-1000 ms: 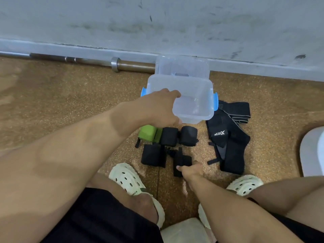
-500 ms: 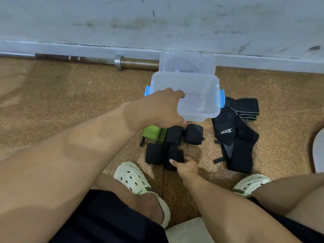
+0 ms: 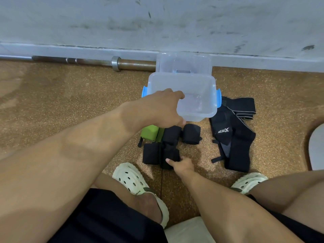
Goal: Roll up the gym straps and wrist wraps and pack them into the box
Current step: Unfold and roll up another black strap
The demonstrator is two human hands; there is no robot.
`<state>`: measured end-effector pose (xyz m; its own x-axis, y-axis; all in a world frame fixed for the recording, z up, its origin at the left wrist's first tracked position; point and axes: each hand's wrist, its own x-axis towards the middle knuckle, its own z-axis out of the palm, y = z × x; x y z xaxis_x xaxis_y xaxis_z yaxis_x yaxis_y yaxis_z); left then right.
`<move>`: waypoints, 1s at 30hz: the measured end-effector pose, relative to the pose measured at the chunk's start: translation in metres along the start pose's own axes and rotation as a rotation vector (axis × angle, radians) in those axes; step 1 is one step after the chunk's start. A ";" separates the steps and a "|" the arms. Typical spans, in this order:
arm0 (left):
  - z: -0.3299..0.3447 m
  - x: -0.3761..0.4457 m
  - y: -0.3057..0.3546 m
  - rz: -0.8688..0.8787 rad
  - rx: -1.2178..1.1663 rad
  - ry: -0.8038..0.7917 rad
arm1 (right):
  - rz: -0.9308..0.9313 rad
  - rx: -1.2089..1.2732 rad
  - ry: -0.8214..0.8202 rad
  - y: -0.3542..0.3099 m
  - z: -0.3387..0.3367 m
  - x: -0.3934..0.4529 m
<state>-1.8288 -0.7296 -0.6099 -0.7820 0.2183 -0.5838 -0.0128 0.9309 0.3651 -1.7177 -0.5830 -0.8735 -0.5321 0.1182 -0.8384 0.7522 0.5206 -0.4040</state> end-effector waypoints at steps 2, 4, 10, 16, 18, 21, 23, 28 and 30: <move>0.000 0.001 0.001 0.003 0.003 -0.005 | 0.006 0.002 -0.013 -0.002 -0.001 0.001; 0.001 0.002 0.003 0.007 0.010 -0.009 | 0.006 -0.001 -0.014 -0.002 -0.002 0.004; 0.002 0.006 0.014 0.040 0.028 -0.004 | -0.026 0.010 0.013 -0.001 -0.023 0.002; 0.006 0.013 0.034 0.098 0.023 -0.001 | -0.103 0.026 0.099 -0.007 -0.053 0.000; 0.006 0.014 0.041 0.117 0.023 0.001 | -0.133 0.023 0.145 -0.011 -0.071 0.000; 0.004 0.016 0.053 0.135 0.040 0.016 | -0.145 -0.009 0.229 -0.015 -0.106 0.006; 0.003 0.017 0.060 0.147 0.049 0.027 | -0.145 -0.052 0.305 -0.014 -0.129 0.012; 0.006 0.023 0.073 0.165 0.059 0.009 | -0.107 -0.122 0.462 0.007 -0.166 0.022; 0.008 0.026 0.076 0.164 0.065 -0.002 | -0.080 -0.166 0.501 0.021 -0.174 0.028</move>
<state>-1.8450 -0.6508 -0.6034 -0.7687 0.3699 -0.5219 0.1558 0.8996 0.4081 -1.7845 -0.4216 -0.8417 -0.7364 0.4409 -0.5131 0.6515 0.6667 -0.3621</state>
